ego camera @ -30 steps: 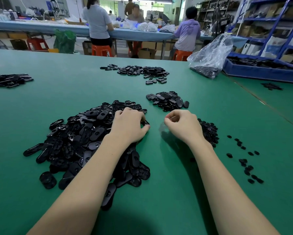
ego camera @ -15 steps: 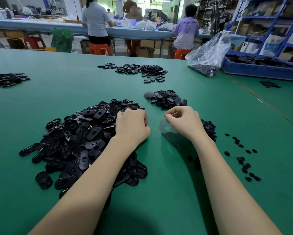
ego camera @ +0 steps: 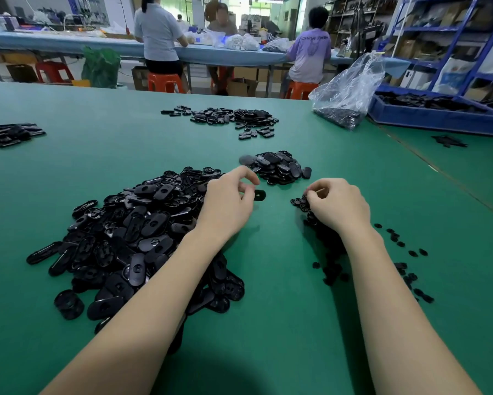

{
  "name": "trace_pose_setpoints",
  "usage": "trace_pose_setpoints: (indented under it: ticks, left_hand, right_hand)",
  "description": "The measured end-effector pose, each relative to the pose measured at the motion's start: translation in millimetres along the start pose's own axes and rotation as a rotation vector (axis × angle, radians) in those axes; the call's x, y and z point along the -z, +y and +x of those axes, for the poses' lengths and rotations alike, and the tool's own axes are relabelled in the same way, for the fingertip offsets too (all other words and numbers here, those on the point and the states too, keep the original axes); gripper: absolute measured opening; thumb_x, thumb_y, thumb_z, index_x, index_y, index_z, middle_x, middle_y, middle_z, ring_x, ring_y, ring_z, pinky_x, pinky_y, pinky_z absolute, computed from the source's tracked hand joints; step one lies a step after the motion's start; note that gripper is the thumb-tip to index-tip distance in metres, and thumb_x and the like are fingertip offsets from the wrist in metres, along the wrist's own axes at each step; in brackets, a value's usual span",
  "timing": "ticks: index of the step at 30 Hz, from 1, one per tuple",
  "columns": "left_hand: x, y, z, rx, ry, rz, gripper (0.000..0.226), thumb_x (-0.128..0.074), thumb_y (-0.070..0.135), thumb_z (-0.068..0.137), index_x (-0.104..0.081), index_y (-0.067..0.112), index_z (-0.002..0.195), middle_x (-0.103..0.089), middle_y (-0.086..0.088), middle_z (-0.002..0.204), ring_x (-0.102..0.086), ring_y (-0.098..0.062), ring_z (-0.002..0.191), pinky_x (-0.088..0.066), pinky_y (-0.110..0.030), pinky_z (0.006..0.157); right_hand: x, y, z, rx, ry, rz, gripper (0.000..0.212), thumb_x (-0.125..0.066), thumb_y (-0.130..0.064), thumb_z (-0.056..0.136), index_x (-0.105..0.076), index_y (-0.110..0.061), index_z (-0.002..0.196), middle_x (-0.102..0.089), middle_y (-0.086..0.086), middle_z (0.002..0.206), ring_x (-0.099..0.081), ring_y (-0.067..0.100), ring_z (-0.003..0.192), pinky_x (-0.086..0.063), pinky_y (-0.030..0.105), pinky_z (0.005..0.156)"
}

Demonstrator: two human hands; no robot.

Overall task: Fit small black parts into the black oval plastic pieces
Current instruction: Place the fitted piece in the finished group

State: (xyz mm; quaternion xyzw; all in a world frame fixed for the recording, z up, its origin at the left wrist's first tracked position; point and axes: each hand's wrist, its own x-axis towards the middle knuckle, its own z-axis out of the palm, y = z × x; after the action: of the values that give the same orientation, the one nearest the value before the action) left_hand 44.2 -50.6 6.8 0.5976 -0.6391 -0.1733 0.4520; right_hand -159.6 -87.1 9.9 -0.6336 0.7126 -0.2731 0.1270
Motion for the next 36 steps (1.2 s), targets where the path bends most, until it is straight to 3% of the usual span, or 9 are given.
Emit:
trace_pose_setpoints:
  ticks: [3, 5, 8, 13, 17, 22, 24, 28, 36]
  left_hand:
    - [-4, 4, 0, 0.213, -0.11, -0.339, 0.023, -0.052, 0.006, 0.097, -0.072, 0.015, 0.091, -0.074, -0.007, 0.08, -0.076, -0.014, 0.07, -0.059, -0.021, 0.068]
    - [-7, 5, -1, 0.298, -0.15, -0.46, 0.022, -0.052, 0.004, 0.098, -0.072, 0.011, 0.093, -0.074, -0.009, 0.084, -0.076, -0.017, 0.076, -0.06, -0.023, 0.074]
    - [-7, 6, 0, 0.364, -0.164, -0.557, 0.019, -0.055, 0.0, 0.096, -0.072, 0.009, 0.094, -0.074, -0.009, 0.084, -0.074, -0.012, 0.07, -0.058, -0.017, 0.069]
    - [-7, 8, 0, 0.419, -0.188, -0.623, 0.02, -0.056, -0.003, 0.093, -0.072, 0.009, 0.094, -0.074, -0.011, 0.087, -0.072, -0.014, 0.072, -0.06, -0.019, 0.076]
    - [-5, 8, 0, 0.453, -0.195, -0.688, 0.021, -0.055, -0.003, 0.096, -0.072, 0.008, 0.094, -0.072, -0.013, 0.096, -0.073, -0.014, 0.071, -0.059, -0.017, 0.071]
    - [-3, 9, 0, 0.471, -0.191, -0.735, 0.02, -0.054, -0.002, 0.097, -0.072, 0.007, 0.094, -0.072, -0.017, 0.102, -0.073, -0.016, 0.075, -0.059, -0.017, 0.071]
    - [-2, 9, 0, 0.478, -0.193, -0.76, 0.02, -0.054, -0.001, 0.098, -0.072, 0.007, 0.095, -0.072, -0.017, 0.104, -0.073, -0.018, 0.078, -0.059, -0.018, 0.072]
    - [0, 8, 1, 0.486, -0.199, -0.811, 0.018, -0.054, 0.001, 0.1, -0.072, 0.006, 0.099, -0.073, -0.013, 0.1, -0.073, -0.017, 0.079, -0.059, -0.019, 0.074]
    - [2, 5, 2, 0.484, -0.207, -0.834, 0.018, -0.06, -0.005, 0.095, -0.072, 0.005, 0.104, -0.071, -0.017, 0.102, -0.072, -0.019, 0.083, -0.06, -0.021, 0.082]
  right_hand:
    - [-4, 0, -1, 0.004, -0.011, -0.013, 0.014, -0.063, -0.032, 0.091, -0.075, -0.036, 0.099, -0.071, -0.016, 0.098, -0.063, 0.019, 0.105, -0.045, 0.029, 0.078]
    - [-8, 0, -2, 0.015, -0.02, -0.028, 0.014, -0.066, -0.032, 0.091, -0.075, -0.037, 0.1, -0.068, -0.016, 0.094, -0.062, 0.019, 0.109, -0.047, 0.029, 0.079]
    - [-12, 0, -2, 0.027, -0.028, -0.05, 0.017, -0.066, -0.033, 0.092, -0.077, -0.038, 0.104, -0.069, -0.015, 0.097, -0.059, 0.022, 0.117, -0.053, 0.033, 0.087]
    - [-16, -3, -3, -0.017, 0.003, -0.022, 0.012, -0.071, -0.032, 0.09, -0.08, -0.036, 0.098, -0.075, -0.01, 0.101, -0.065, 0.021, 0.109, -0.051, 0.029, 0.08]
    - [-17, -4, -4, -0.018, 0.019, -0.037, 0.01, -0.068, -0.033, 0.092, -0.078, -0.034, 0.095, -0.075, -0.007, 0.1, -0.065, 0.023, 0.105, -0.046, 0.028, 0.076]
    - [-11, -10, -4, -0.007, -0.11, 0.482, 0.01, -0.073, -0.033, 0.09, -0.076, -0.032, 0.081, -0.075, -0.011, 0.077, -0.065, 0.009, 0.079, -0.048, 0.025, 0.071]
    - [-7, -14, -5, 0.036, -0.192, 0.617, 0.007, -0.075, -0.029, 0.09, -0.079, -0.029, 0.083, -0.077, -0.01, 0.078, -0.065, 0.004, 0.076, -0.05, 0.025, 0.076]
    - [-1, -19, -7, 0.09, -0.306, 0.705, 0.007, -0.081, -0.023, 0.085, -0.081, -0.031, 0.083, -0.075, -0.011, 0.08, -0.057, 0.003, 0.069, -0.047, 0.018, 0.069]
    - [-1, -23, -10, 0.063, -0.316, 0.731, 0.011, -0.081, -0.014, 0.083, -0.078, -0.023, 0.088, -0.068, -0.01, 0.069, -0.048, 0.004, 0.053, -0.041, 0.011, 0.052]
